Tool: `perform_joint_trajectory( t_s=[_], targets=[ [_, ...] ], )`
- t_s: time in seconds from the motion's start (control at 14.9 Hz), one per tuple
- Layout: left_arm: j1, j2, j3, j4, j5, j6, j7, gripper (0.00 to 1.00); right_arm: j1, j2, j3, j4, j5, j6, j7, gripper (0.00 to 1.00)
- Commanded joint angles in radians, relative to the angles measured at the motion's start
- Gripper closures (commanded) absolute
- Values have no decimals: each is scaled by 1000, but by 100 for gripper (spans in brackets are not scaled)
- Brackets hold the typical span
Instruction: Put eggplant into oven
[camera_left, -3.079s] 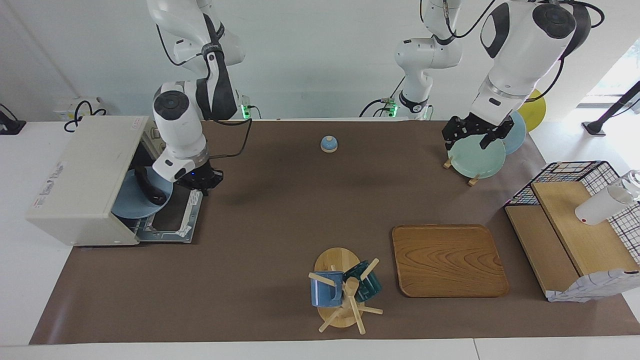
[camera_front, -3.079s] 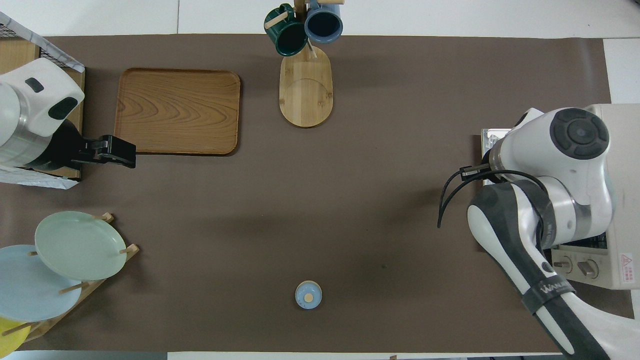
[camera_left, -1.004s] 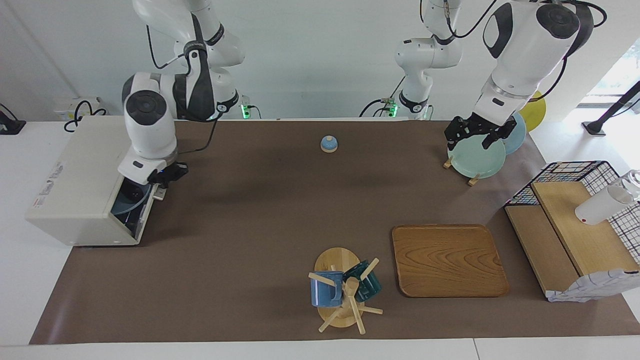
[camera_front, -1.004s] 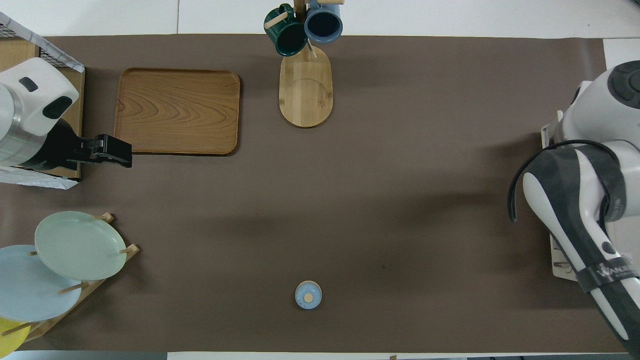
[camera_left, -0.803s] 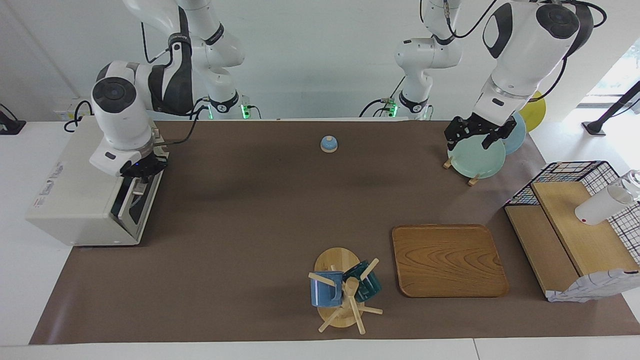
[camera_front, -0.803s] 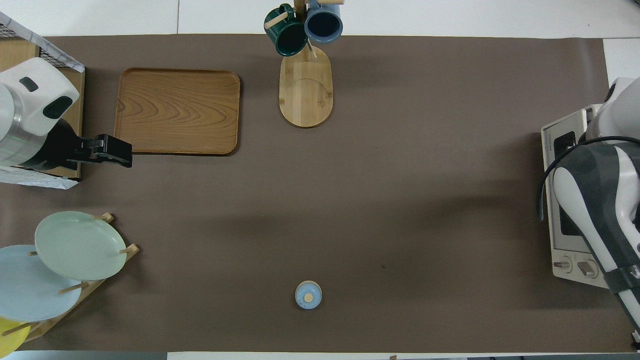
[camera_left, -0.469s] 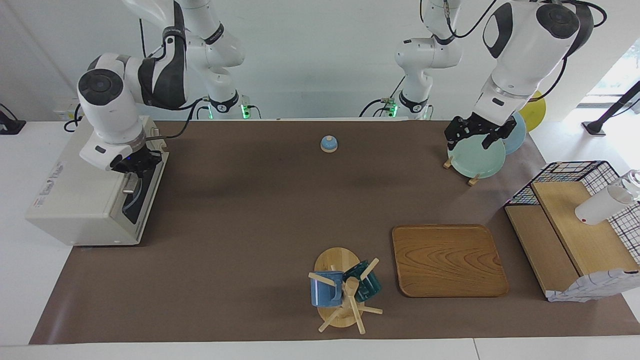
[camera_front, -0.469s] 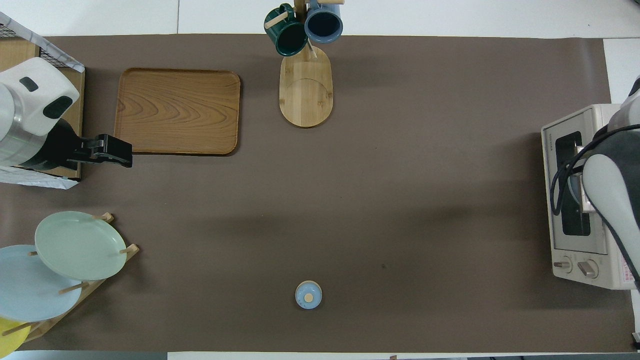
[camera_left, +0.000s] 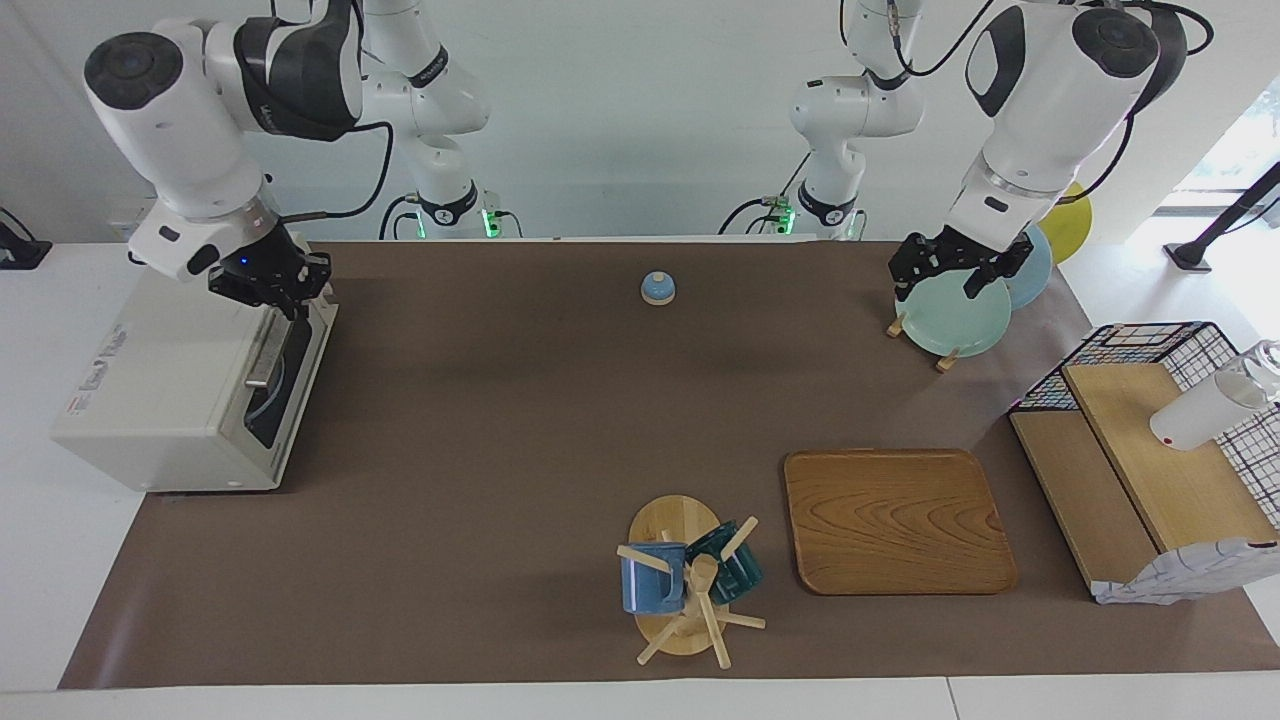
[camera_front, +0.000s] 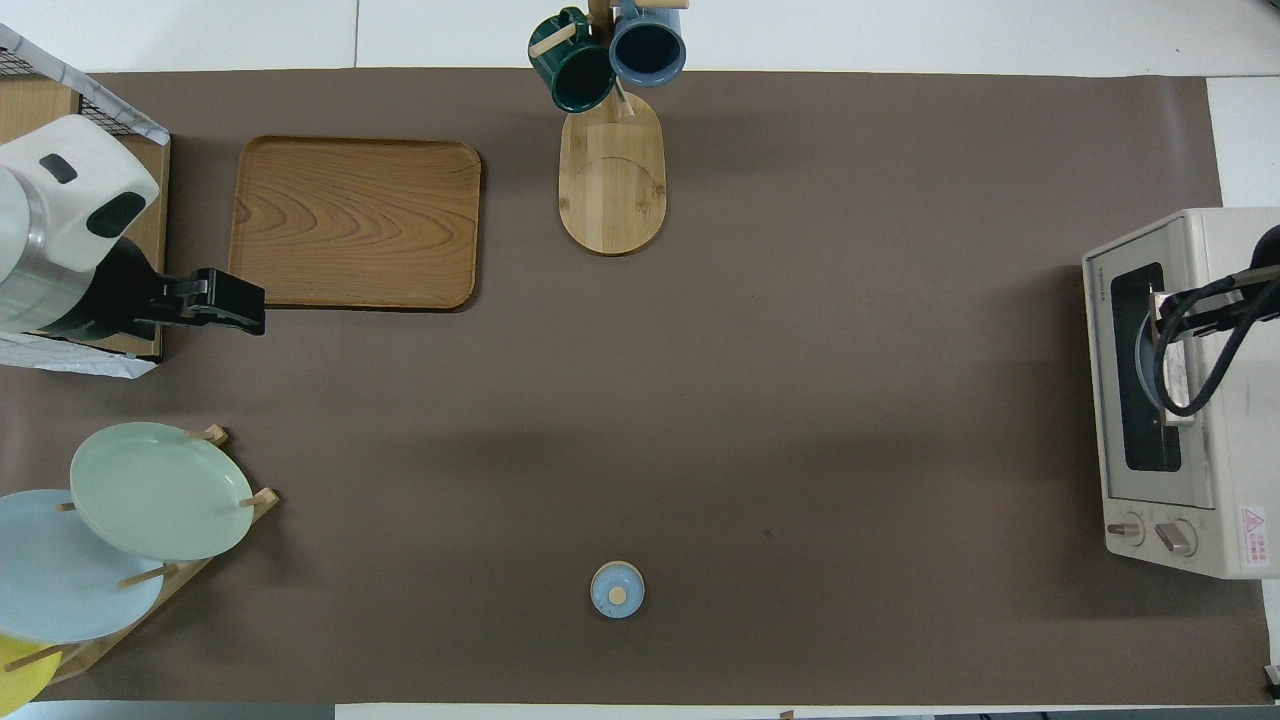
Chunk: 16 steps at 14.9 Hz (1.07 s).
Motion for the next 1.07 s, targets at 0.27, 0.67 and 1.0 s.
perform_joint_trajectory(
  t_s=[0.27,0.67,1.0],
  targets=[
    [14,-6,-11,8,19,-17,2,0,-6,2,-5,0,26,-33,76,0],
    [14,-6,-11,8,19,-17,2,0,67,-36,-63,-29,25,-11,118,0],
    [14,-6,-11,8,19,-17,2,0,64,-77,-63,-69,25,-8,118,0]
  ],
)
